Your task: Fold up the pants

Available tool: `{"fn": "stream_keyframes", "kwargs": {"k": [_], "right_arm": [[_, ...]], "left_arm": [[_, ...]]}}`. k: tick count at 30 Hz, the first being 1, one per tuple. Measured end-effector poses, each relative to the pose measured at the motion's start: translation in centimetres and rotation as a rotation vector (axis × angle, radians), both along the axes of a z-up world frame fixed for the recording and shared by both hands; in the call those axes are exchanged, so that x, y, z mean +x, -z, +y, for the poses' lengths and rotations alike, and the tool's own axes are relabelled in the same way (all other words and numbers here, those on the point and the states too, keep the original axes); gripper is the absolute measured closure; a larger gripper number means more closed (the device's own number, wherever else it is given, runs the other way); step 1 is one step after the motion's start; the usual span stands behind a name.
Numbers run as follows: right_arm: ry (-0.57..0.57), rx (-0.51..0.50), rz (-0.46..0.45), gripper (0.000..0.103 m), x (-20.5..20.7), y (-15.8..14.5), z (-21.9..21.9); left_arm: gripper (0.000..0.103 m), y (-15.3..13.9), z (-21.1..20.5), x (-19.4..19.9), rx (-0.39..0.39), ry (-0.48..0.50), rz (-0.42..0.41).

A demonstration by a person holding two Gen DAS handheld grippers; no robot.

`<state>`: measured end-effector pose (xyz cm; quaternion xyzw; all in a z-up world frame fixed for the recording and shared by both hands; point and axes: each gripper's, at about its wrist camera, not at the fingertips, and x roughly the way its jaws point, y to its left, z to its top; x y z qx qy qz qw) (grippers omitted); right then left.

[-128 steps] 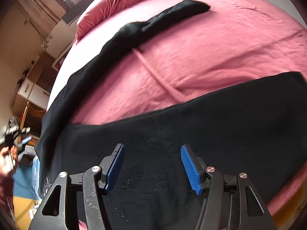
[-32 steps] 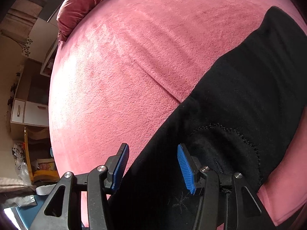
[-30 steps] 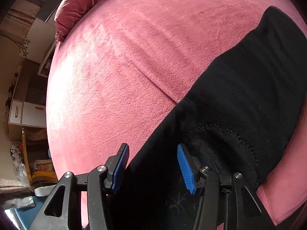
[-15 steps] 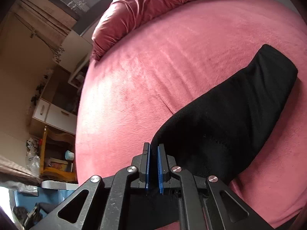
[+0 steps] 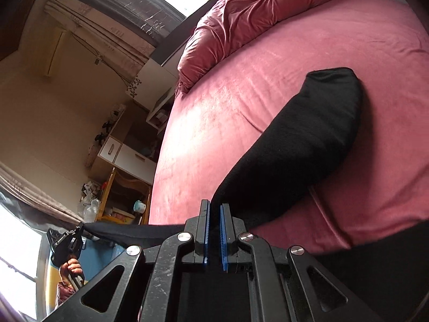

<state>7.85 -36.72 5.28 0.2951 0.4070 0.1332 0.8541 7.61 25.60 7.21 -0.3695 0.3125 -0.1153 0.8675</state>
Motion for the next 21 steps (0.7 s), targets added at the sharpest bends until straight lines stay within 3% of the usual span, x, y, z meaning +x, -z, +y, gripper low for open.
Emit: {"fn": "stream_keyframes", "kwargs": {"k": [3,8,13,17,21], "right_arm": [[-0.018,-0.011,0.064,0.097,-3.3,3.1,0.7],[-0.022,-0.04,0.17,0.097,-6.6,8.3,1.6],[-0.01,-0.077,0.239,0.097,-7.4,11.9,2.0],[-0.011,-0.125,0.26,0.097,-6.9,12.9,2.5],[-0.014,-0.157,0.271,0.097,-5.9,13.5,3.3]], "left_arm": [[0.1,2.2,0.0,-4.0,-0.002,-0.006,0.032],[0.1,7.9,0.3,-9.1,-0.049,-0.045,0.158],[0.1,13.6,-0.1,-12.1,-0.059,-0.086,0.311],[0.099,16.6,0.4,-13.5,-0.136,-0.136,0.399],[0.08,17.0,1.4,-15.0,-0.238,-0.192,0.42]]}}
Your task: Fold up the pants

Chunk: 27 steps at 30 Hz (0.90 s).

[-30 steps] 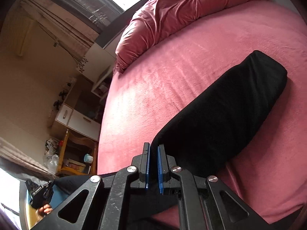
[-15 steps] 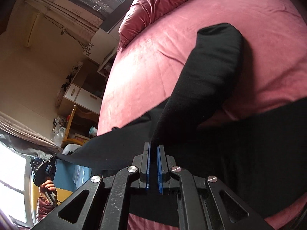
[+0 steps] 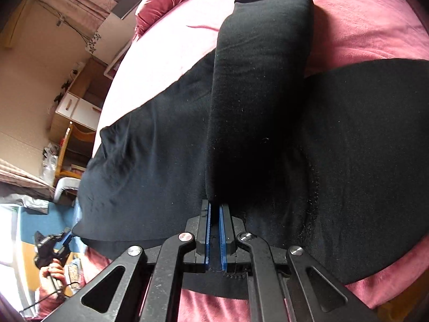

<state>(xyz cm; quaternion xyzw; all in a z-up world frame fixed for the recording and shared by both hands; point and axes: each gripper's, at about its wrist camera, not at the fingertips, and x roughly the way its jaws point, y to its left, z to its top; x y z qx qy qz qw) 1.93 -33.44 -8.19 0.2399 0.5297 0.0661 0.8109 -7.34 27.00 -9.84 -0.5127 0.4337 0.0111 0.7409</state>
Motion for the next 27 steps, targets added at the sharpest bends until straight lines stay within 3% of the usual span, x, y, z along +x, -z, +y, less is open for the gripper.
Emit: {"fn": "stream_keyframes", "kwargs": {"k": [3,9,12,14,17,23,27], "right_arm": [[0.003,-0.01,0.008,0.097,0.4,0.5,0.2],[0.014,0.003,0.025,0.097,0.9,1.7,-0.2],[0.012,0.005,0.024,0.097,1.0,2.1,-0.6],[0.01,0.004,0.021,0.097,0.7,1.9,-1.1],[0.0,-0.008,0.009,0.097,-0.1,1.3,-1.1],[-0.045,0.002,-0.078,0.098,-2.1,-3.3,-0.7],[-0.093,-0.009,-0.062,0.098,-4.1,-3.7,0.1]], "left_arm": [[0.074,-0.1,0.2,-0.8,-0.056,-0.021,0.006],[0.072,0.7,-2.0,-0.8,-0.067,0.04,0.073],[0.075,0.8,-3.1,0.3,-0.042,0.059,0.092],[0.09,0.7,-3.5,1.1,-0.016,0.07,0.087],[0.097,0.0,-4.2,2.2,0.06,0.086,0.079],[0.098,-3.7,-3.6,2.1,0.12,0.066,-0.06],[0.098,-2.9,-3.2,1.7,0.168,0.091,-0.009]]}}
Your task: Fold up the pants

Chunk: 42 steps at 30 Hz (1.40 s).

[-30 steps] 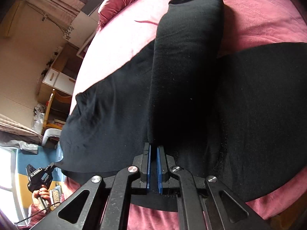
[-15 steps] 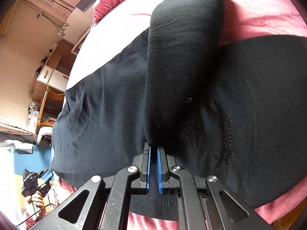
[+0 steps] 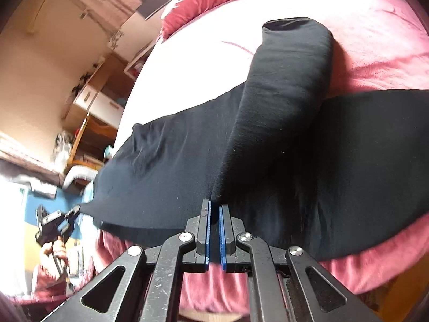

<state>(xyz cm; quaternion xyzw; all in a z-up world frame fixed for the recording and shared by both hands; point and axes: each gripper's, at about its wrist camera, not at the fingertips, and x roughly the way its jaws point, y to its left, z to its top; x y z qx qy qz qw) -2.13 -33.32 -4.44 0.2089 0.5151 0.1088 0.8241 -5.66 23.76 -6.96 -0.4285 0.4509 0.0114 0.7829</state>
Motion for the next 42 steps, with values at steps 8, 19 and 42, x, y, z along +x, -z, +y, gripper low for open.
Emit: {"fn": "stream_keyframes", "kwargs": {"k": [8,19,42], "right_arm": [[-0.016,-0.042,0.146,0.098,-0.8,5.3,0.9],[-0.153,-0.129,0.194,0.059,-0.1,3.3,1.5],[0.113,-0.664,0.197,0.066,26.5,2.5,-2.3]], "left_arm": [[0.097,3.9,0.3,-0.6,0.034,0.014,0.141],[0.081,-1.9,0.2,-1.1,0.275,-0.093,0.121],[0.076,-1.1,-22.4,3.4,0.275,0.734,-0.043]]}}
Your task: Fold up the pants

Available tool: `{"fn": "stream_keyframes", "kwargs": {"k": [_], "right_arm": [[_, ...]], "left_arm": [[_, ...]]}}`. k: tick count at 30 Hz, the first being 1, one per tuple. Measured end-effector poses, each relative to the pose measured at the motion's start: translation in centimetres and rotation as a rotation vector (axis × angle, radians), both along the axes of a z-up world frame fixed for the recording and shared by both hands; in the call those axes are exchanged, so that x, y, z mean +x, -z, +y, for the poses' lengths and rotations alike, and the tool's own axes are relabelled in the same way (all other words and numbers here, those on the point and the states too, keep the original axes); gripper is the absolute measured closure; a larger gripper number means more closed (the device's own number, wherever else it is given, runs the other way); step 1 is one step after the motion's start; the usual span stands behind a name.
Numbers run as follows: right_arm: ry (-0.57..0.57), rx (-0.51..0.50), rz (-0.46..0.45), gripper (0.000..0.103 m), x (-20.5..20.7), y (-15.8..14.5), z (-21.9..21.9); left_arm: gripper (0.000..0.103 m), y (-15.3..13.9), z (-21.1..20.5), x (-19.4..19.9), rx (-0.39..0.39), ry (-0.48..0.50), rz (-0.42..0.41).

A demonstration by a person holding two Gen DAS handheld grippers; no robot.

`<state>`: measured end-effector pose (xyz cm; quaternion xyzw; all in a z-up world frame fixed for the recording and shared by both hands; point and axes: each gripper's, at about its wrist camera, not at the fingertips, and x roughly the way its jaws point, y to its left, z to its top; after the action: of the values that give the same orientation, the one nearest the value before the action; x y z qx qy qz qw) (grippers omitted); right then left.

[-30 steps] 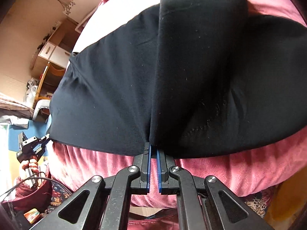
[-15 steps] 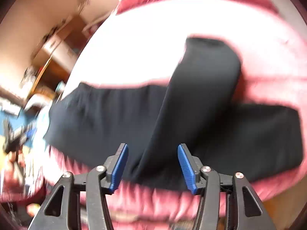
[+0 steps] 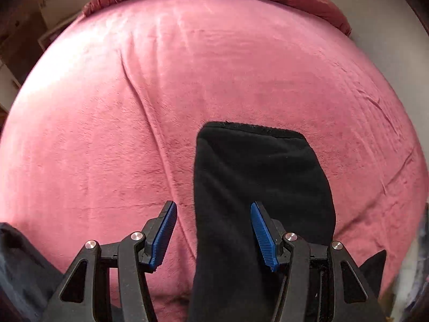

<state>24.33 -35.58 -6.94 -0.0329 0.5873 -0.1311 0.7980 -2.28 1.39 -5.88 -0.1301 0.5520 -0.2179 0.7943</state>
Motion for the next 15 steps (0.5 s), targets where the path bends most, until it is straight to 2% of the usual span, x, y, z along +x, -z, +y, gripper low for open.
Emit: {"fn": "stream_keyframes", "kwargs": {"k": [1,2,7,12,15], "right_arm": [[0.003,-0.002,0.014,0.084,-0.4,0.1,-0.5],[0.005,0.017,-0.003,0.096,-0.8,-0.2,-0.8],[0.045,0.146,-0.162,0.096,-5.4,-5.1,-3.4],[0.183,0.321,-0.404,0.096,-13.8,-12.5,-8.6],[0.295,0.403,-0.521,0.096,-19.5,-15.1,-12.8]], "left_arm": [[0.075,0.1,-0.2,-0.1,-0.001,0.01,0.002],[0.075,0.1,-0.2,0.0,-0.002,0.017,0.003],[0.074,0.3,-1.5,0.9,-0.002,0.073,-0.006],[0.073,0.7,-3.4,1.1,0.014,0.138,-0.017],[0.072,0.4,-4.6,0.9,0.025,0.185,-0.038]]}}
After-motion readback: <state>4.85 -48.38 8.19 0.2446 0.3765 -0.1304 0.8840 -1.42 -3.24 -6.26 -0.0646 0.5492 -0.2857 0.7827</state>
